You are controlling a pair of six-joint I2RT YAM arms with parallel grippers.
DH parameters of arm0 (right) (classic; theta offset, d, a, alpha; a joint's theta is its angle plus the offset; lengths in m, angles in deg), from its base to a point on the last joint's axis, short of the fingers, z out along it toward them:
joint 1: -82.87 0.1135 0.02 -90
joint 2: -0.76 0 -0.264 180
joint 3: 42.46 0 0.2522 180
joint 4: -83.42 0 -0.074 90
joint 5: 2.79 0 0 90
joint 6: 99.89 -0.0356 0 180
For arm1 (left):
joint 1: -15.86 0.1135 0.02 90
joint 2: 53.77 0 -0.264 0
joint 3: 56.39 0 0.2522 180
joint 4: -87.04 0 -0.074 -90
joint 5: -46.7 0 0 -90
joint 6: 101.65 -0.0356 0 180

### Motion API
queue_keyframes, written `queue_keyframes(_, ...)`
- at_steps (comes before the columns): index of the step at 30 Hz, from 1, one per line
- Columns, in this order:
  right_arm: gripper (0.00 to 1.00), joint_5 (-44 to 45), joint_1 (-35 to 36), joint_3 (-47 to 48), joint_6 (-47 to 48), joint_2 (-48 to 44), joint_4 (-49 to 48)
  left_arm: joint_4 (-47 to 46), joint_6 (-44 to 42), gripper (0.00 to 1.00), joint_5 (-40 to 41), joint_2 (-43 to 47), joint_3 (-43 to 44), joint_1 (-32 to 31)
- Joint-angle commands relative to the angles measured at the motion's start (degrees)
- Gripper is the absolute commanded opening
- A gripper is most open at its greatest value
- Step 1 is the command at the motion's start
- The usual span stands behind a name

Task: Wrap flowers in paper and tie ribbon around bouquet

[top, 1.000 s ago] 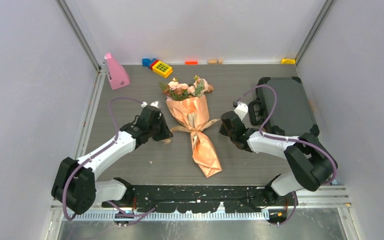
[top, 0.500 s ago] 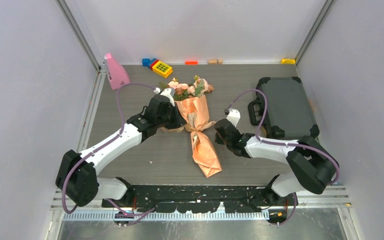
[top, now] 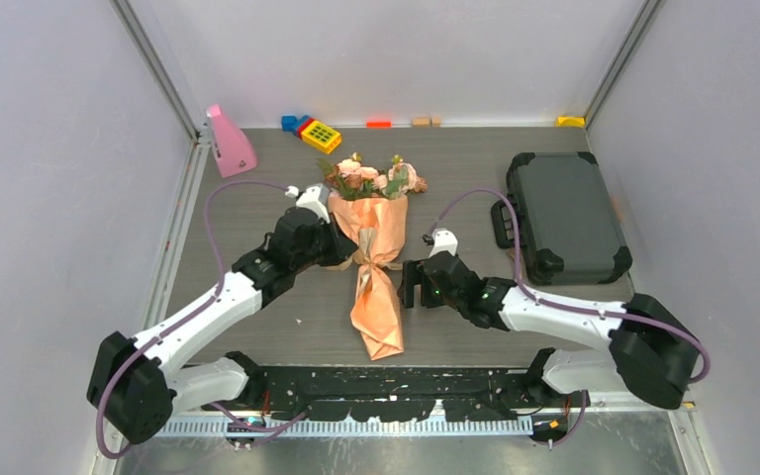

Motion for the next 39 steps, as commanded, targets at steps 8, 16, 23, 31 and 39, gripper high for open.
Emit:
queue_keyframes(8,0.92,34.4,-3.5,1.3,-17.8,-22.3,27.9,-5.7,-1.4,0.00,-2.5,3.1,-2.9,-0.2)
queue_keyframes(16,0.89,26.5,-24.7,0.6,-18.5,-22.5,34.4,-6.5,-1.9,0.00,-4.2,0.8,-2.8,-0.3)
queue_keyframes(23,0.79,23.3,-31.4,-1.8,-18.7,-12.7,24.3,-6.3,-2.6,0.00,-3.5,1.3,-3.5,-0.3)
queue_keyframes(31,0.64,22.4,-32.5,-2.4,-20.6,-2.4,15.4,-6.6,-3.4,0.00,-3.8,2.4,-5.0,-0.7)
queue_keyframes(39,0.56,22.7,-33.5,-4.6,-20.8,2.2,11.4,-7.5,-4.7,0.00,-3.9,0.9,-4.5,-3.0)
